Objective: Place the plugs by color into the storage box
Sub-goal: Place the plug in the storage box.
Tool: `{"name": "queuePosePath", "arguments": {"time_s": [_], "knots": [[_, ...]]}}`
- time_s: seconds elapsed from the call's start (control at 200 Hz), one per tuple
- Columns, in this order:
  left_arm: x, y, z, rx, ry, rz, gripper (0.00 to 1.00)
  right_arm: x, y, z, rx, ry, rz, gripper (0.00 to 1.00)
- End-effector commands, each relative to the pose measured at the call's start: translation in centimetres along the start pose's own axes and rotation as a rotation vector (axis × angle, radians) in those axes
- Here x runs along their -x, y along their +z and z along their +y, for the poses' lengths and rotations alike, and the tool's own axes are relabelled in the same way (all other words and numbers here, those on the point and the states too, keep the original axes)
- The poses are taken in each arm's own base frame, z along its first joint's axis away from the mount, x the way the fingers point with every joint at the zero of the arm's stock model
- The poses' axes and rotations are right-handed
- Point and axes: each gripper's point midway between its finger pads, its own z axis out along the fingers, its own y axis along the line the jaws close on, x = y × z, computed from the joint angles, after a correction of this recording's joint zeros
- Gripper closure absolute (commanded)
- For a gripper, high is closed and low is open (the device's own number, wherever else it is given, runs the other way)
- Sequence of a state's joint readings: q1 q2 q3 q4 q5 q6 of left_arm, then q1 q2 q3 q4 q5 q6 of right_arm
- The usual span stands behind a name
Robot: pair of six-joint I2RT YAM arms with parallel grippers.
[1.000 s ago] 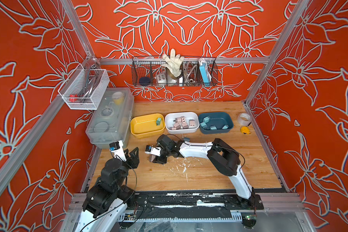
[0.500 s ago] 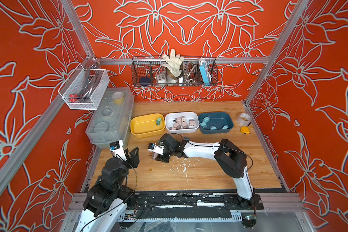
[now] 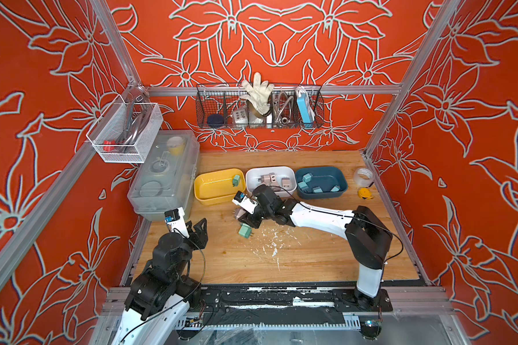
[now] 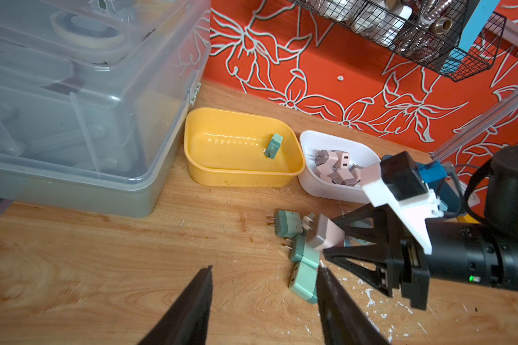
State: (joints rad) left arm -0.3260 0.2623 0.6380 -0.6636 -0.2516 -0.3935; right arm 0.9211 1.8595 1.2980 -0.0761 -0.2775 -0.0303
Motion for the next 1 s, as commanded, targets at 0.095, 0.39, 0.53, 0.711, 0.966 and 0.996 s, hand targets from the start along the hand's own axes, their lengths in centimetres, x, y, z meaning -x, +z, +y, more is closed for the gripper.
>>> {"name": "queuePosePath", "arguments": {"time_s": [0.095,0.39,0.53,0.711,0.966,0.996], "knots": [[-0.5,0.9,-1.0,-0.048,0.007,0.026,0.44,-0.5,-4.5,-5.7,-0.128,0.167,-0.049,0.68],[-1.2,1.3,-2.4,-0.111,0.024,0.082,0.45,-1.6,-8.0,-11.7,-0.284,0.210,-0.032,0.68],[-1.8,2.0,-3.0,-0.136,0.031,0.125,0.46,-2.1,-8.6,-14.6,-0.349,0.249,-0.002,0.68],[-3.4,3.2,-4.3,-0.177,0.043,0.237,0.47,-4.3,-8.1,-18.8,-0.416,0.325,0.057,0.68],[-5.4,4.2,-5.7,-0.246,0.037,0.343,0.47,-5.9,-5.7,-23.7,-0.452,0.400,0.119,0.68],[-5.6,4.3,-5.9,-0.253,0.036,0.359,0.47,-5.9,-5.5,-24.2,-0.460,0.400,0.117,0.68]]}}
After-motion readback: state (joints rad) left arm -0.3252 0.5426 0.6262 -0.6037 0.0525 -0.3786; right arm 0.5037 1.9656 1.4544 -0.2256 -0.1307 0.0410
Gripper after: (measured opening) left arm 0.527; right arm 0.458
